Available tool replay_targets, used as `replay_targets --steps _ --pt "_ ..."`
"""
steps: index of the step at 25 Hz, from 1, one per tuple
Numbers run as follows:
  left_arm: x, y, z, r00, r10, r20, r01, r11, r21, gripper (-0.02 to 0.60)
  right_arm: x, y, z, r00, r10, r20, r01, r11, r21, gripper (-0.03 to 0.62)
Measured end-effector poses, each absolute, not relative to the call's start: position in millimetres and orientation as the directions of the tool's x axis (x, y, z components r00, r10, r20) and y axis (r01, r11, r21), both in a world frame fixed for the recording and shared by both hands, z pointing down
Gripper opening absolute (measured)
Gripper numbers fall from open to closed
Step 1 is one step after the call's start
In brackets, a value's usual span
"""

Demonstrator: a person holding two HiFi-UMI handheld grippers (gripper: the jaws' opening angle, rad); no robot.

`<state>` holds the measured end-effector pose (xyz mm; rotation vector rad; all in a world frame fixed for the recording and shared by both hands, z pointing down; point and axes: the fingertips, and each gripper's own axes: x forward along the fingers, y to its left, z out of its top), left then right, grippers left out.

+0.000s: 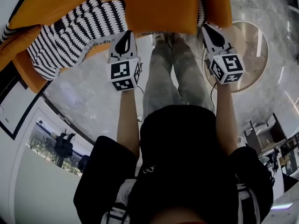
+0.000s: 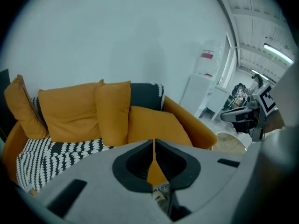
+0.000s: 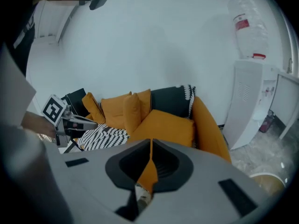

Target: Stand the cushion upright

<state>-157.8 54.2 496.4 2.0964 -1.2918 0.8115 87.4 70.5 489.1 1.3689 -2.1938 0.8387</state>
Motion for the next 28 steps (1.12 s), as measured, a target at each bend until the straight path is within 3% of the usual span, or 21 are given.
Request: replay_targets --steps 9,10,12,19,28 --pt "-187 88 588 0.298 -0.433 0.851 -0.874 -0.483 0.060 0.014 81 108 583 -0.379 -0.502 0.778 -0.909 0.358 -0.212 0.019" --pt "-188 94 597 0.296 -0.413 0.861 -0.872 -0.486 0.067 0.020 80 113 593 -0.377 -0.479 0.792 -0.907 0.364 -0.212 0.043" --pt "-186 103 613 0.291 -0.380 0.878 -0.869 -0.489 0.076 0.105 83 121 612 -0.383 -0.433 0.816 -0.899 0.378 -0.222 0.152" --pt "-195 115 663 0.234 -0.327 0.915 -0.853 -0.521 0.032 0.173 93 137 663 -0.355 -0.351 0.866 -0.897 0.389 -0.210 0.186" --pt "-213 115 715 0.125 -0.294 0.947 -0.822 -0.566 -0.067 0.176 112 161 727 -0.271 -0.234 0.934 -0.871 0.473 -0.135 0.187"
